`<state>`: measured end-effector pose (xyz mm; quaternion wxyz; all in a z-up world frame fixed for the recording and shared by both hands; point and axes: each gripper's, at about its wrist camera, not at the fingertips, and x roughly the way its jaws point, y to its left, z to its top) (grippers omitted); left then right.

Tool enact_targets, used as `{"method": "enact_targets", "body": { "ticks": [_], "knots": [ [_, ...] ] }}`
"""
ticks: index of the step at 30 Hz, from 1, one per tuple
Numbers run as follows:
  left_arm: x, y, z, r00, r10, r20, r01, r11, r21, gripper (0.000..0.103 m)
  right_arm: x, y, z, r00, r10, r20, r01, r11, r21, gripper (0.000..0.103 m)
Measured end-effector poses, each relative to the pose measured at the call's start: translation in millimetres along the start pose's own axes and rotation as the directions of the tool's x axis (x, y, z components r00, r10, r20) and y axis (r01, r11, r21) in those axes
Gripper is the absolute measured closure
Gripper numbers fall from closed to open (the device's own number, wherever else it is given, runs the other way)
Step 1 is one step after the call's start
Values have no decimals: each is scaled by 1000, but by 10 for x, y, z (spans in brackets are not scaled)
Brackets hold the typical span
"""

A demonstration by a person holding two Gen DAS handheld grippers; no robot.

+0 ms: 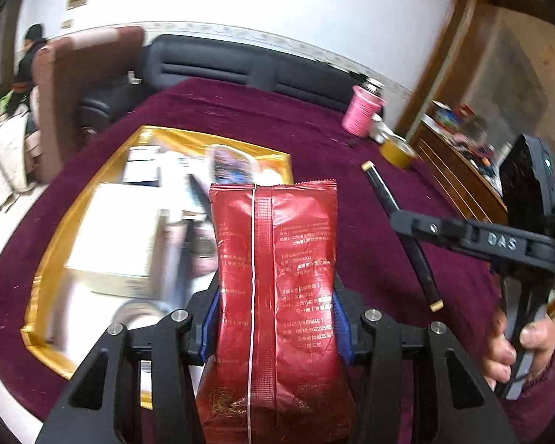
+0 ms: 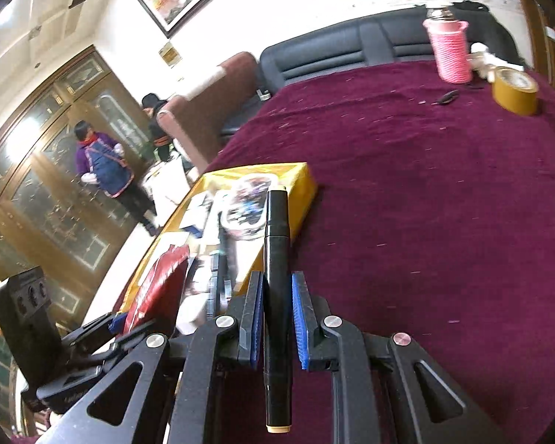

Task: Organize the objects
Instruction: 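Carry the red pouch and black marker into the tray and open both tools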

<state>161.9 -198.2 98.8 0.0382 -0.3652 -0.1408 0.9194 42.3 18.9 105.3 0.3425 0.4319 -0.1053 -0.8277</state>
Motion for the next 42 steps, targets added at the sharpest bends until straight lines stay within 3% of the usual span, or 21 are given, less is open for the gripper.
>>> {"method": "enact_targets", "body": {
  "ticks": [10,25,42],
  "knots": [
    [18,462,12,996,93,5,-93,995,-46,54,588,442,-27,994,51,-93,-51,999,1,86],
    [191,546,40,975,219,38,-219,976,12,54,1167,646,44,987,-79,-140,70,995,-67,86],
    [285,507,73,972,228,49,-230,972,43,53,1390,573,120,976,-164,-146,155,985,-72,86]
  ]
}}
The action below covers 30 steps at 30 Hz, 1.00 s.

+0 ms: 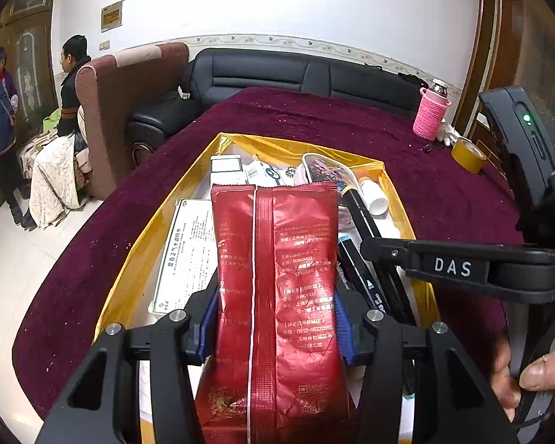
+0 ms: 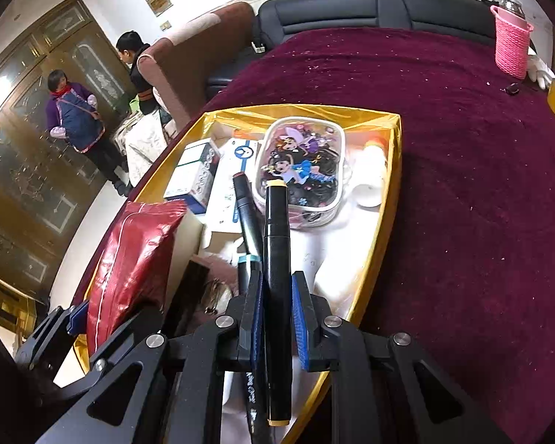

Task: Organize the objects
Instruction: 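Carry the red pouch and black marker into the tray and open both tools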

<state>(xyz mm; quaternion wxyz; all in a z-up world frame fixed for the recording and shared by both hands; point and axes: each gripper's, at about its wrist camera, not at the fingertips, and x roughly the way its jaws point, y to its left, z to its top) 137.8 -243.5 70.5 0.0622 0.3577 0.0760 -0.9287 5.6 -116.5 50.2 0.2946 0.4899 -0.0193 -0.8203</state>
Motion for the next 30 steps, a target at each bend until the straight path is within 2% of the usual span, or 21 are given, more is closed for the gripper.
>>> {"method": "enact_targets", "body": {
  "ticks": [7,19,25,30],
  "knots": [
    [20,-42,9,1000,1,1,-1,1000,11,53,31,-38,45,1000,-1,-2,1,1000,13,86],
    [-5,-239,-54,998,-54,-11,55,997,47,53,5,-30,-7,999,33,-12,-32,999,14,86],
    [-21,-279,-120,998,-65,-27,66,997,44,53,-54,-45,-86,998,55,-8,-54,998,23,86],
    [-59,-200,-98,996,-84,-22,84,996,12,53,-129,-32,-91,999,29,24,-30,1000,11,86]
  ]
}}
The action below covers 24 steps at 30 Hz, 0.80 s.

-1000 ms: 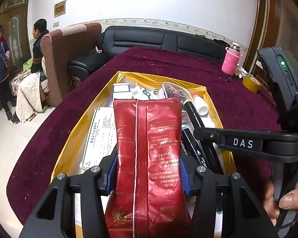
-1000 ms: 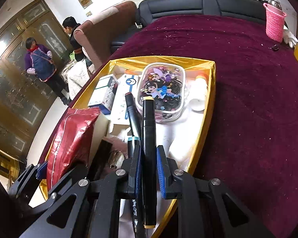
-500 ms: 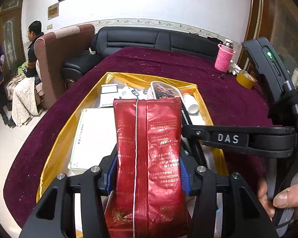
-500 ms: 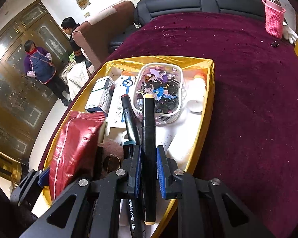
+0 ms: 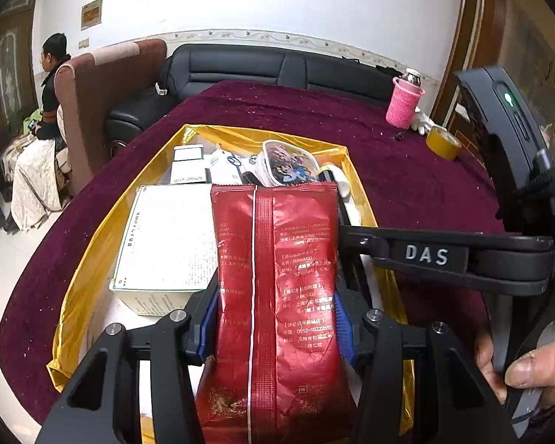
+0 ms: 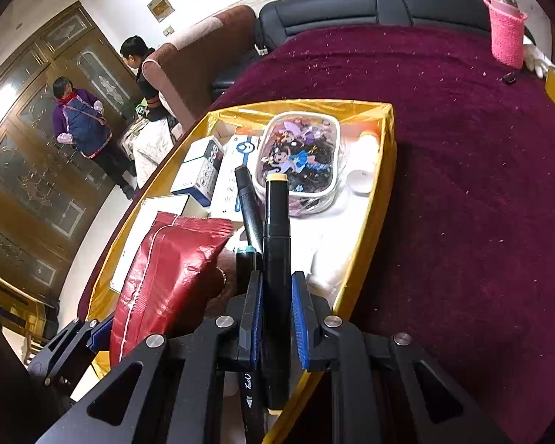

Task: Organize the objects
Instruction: 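Carry the red pouch and black marker into the tray and open both tools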

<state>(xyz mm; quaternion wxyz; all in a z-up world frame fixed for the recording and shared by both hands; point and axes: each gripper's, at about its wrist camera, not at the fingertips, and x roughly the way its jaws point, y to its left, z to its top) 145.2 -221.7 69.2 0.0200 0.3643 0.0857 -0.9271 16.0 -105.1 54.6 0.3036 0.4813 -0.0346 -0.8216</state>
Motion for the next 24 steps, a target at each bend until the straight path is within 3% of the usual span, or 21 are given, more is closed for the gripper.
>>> {"method": "enact_targets", "body": {
  "ticks": [7,17,24],
  "knots": [
    [-22,186,33,1000,14,8,-14,998,-55,53,-25,-51,109,998,-53,28,53,999,7,86],
    [97,36,-24,999,-32,-36,30,998,-48,53,73,56,-15,999,-35,-39,34,999,-20,86],
    [126,-2,-29,999,-13,-35,11,999,-45,52,12,138,-100,996,-89,-8,88,995,-54,86]
  ]
}}
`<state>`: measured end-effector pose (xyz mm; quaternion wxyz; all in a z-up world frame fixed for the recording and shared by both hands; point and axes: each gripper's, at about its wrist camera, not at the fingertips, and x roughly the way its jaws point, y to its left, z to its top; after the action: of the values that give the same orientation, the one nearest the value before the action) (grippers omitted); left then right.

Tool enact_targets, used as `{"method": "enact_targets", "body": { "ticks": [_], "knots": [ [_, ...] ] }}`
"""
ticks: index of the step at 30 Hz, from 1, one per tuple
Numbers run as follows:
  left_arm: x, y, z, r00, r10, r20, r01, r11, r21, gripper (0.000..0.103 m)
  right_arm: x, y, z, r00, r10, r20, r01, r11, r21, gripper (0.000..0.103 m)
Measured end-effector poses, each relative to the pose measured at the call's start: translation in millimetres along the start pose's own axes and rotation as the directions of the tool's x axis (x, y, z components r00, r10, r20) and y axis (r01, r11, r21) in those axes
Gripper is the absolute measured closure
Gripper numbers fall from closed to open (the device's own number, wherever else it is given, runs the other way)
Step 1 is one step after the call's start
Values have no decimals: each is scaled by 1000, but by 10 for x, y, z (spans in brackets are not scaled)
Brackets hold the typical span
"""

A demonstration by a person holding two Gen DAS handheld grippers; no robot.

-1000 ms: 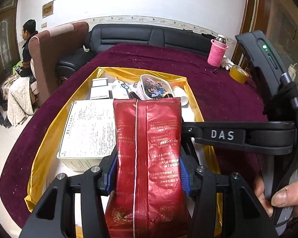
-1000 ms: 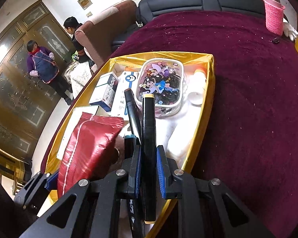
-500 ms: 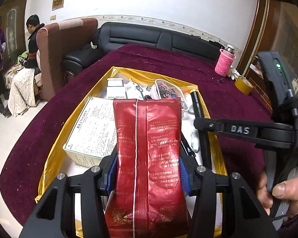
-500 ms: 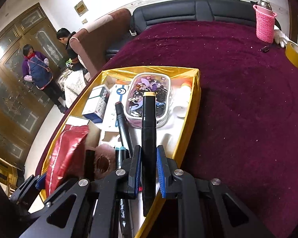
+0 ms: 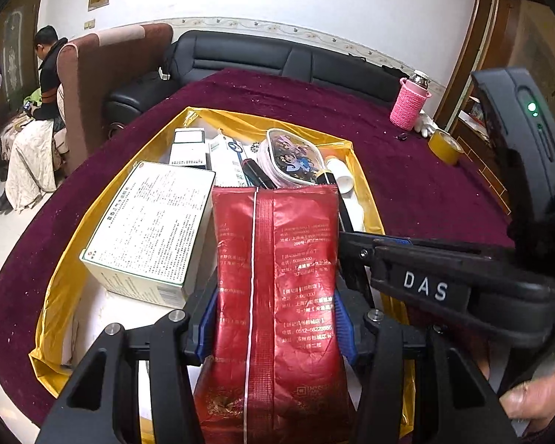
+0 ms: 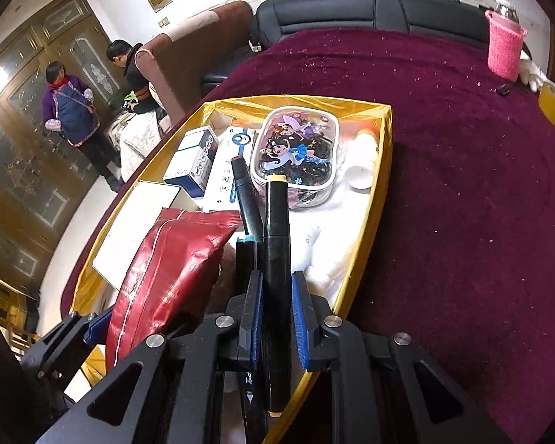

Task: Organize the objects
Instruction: 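Carry the red pouch and black marker into the tray and open both tools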

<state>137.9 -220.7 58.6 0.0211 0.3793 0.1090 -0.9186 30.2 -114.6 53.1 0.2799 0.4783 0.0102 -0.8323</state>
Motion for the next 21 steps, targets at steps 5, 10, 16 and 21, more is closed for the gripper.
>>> {"method": "enact_targets", "body": {
  "ticks": [5,10,16,21],
  "knots": [
    [62,70,45,998,59,-5,-59,998,-15,51,47,-33,70,1000,-18,8,18,1000,21,86],
    [61,95,35,997,72,2,-71,997,-33,49,4,-65,70,1000,-21,18,21,999,28,86],
    [-25,116,48,999,45,14,-44,997,-57,40,-190,-92,37,998,21,68,-24,998,58,58],
    [-303,114,87,994,-3,110,12,997,-78,23,-511,-54,-10,983,-15,185,7,999,48,33]
  ]
}}
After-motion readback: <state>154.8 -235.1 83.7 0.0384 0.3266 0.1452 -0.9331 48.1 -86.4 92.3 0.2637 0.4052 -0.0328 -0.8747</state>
